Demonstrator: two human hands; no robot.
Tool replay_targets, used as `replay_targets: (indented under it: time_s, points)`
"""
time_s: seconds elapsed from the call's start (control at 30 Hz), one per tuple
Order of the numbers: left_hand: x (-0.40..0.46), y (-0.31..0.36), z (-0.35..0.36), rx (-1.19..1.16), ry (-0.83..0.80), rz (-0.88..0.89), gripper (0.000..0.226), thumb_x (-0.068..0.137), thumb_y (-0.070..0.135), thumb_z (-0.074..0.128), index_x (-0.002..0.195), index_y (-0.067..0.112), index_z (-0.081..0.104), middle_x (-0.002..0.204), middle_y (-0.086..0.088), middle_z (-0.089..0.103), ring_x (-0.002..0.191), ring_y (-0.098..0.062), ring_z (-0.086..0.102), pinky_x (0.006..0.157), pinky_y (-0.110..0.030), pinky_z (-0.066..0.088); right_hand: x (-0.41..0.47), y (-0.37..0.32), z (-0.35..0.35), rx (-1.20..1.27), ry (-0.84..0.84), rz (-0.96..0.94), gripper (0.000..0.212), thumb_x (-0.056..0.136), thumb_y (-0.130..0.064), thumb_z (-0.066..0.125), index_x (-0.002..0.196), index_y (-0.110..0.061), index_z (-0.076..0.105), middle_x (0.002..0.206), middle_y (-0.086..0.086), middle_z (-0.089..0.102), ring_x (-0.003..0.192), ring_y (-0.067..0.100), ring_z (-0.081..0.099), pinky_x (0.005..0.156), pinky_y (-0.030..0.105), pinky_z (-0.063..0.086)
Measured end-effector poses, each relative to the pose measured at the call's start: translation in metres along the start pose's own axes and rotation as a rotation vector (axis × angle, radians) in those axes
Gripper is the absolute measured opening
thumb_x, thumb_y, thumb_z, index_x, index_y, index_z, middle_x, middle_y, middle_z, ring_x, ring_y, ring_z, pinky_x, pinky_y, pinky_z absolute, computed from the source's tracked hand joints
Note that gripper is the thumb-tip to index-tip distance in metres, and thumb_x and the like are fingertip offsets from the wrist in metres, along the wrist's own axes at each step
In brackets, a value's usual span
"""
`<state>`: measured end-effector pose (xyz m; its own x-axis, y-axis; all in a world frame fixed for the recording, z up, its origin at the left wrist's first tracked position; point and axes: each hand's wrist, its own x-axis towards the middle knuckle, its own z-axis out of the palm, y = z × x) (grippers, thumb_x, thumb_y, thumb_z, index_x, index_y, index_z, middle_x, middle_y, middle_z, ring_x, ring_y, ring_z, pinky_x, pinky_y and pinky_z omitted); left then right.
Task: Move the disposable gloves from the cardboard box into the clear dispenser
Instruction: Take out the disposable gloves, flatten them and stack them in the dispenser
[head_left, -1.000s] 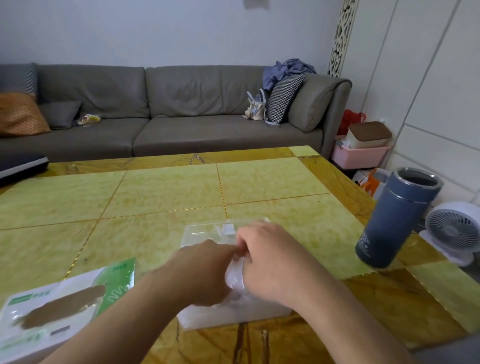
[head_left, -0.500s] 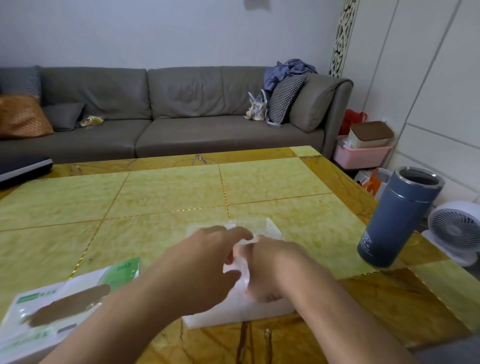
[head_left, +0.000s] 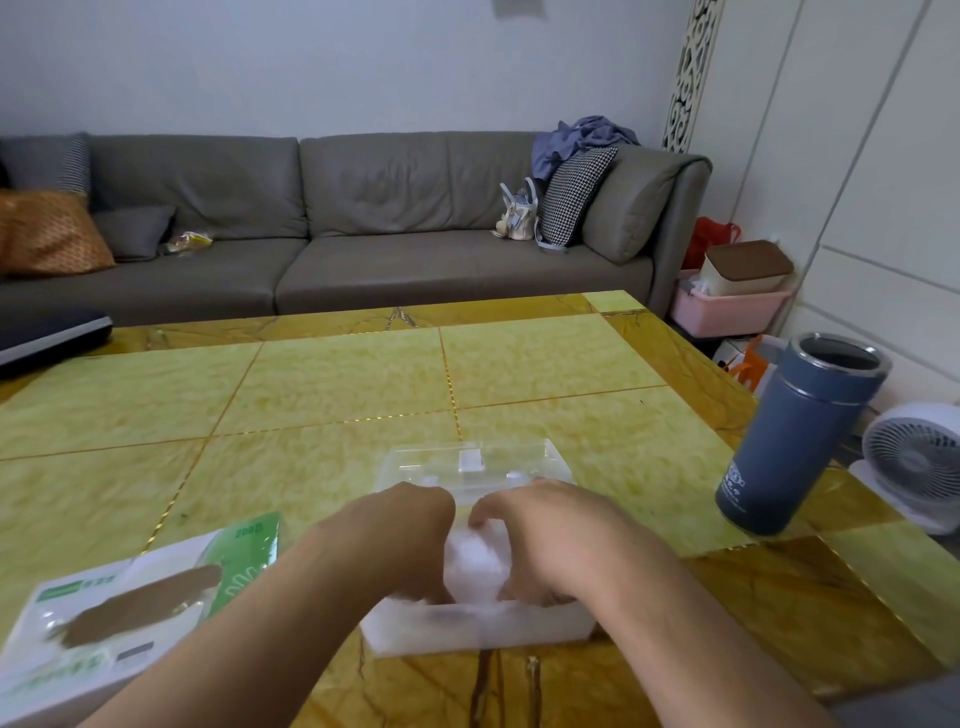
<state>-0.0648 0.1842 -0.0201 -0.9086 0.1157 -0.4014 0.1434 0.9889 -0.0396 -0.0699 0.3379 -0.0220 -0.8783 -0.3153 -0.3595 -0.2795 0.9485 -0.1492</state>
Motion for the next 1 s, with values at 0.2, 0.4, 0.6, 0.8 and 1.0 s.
replay_targets:
  time_s: [0.2, 0.4, 0.6, 0.8, 1.0]
  points:
    - [0.001, 0.001, 0.003, -0.023, -0.040, 0.031, 0.038, 0.090, 0.039, 0.076, 0.082, 0.022, 0.042, 0.081, 0.004, 0.051, 0.066, -0.010, 0.048, 0.053, -0.022, 0.035, -0.004, -0.003, -0.002, -0.055, 0.017, 0.111, 0.024, 0.089, -0.011, 0.074, 0.074, -0.014, 0.056, 0.071, 0.002, 0.049, 0.054, 0.018, 0.044, 0.044, 0.028, 0.034]
    - [-0.005, 0.012, -0.006, 0.144, -0.048, -0.003, 0.014, 0.095, 0.011, 0.066, 0.104, 0.015, 0.056, 0.081, 0.001, 0.047, 0.081, -0.019, 0.054, 0.072, -0.028, 0.044, 0.018, -0.013, -0.004, -0.132, -0.183, 0.198, 0.025, 0.089, -0.011, 0.069, 0.070, -0.014, 0.053, 0.072, 0.004, 0.049, 0.060, 0.021, 0.047, 0.050, 0.028, 0.039]
    - [0.005, 0.018, 0.000, 0.166, -0.130, 0.007, 0.022, 0.094, 0.008, 0.064, 0.116, 0.009, 0.064, 0.087, -0.002, 0.051, 0.087, -0.022, 0.053, 0.077, -0.031, 0.043, 0.028, -0.018, 0.000, -0.121, -0.298, 0.198, 0.008, 0.095, -0.013, 0.065, 0.090, -0.013, 0.058, 0.081, 0.006, 0.051, 0.075, 0.024, 0.054, 0.067, 0.032, 0.046]
    - [0.001, 0.005, 0.005, 0.029, -0.164, 0.012, 0.025, 0.097, 0.009, 0.058, 0.121, 0.007, 0.064, 0.083, -0.002, 0.053, 0.085, -0.024, 0.056, 0.075, -0.031, 0.046, 0.020, -0.009, 0.009, -0.013, -0.164, 0.185, 0.008, 0.091, -0.017, 0.069, 0.092, -0.015, 0.061, 0.088, 0.004, 0.059, 0.071, 0.020, 0.055, 0.063, 0.031, 0.046]
    - [-0.029, -0.005, 0.002, -0.083, -0.073, 0.077, 0.027, 0.097, 0.002, 0.047, 0.121, 0.004, 0.059, 0.088, -0.003, 0.053, 0.078, -0.020, 0.053, 0.059, -0.026, 0.040, -0.002, -0.014, 0.005, -0.010, -0.065, 0.123, 0.035, 0.099, -0.038, 0.063, 0.126, -0.016, 0.055, 0.107, 0.002, 0.067, 0.093, 0.021, 0.068, 0.080, 0.036, 0.057]
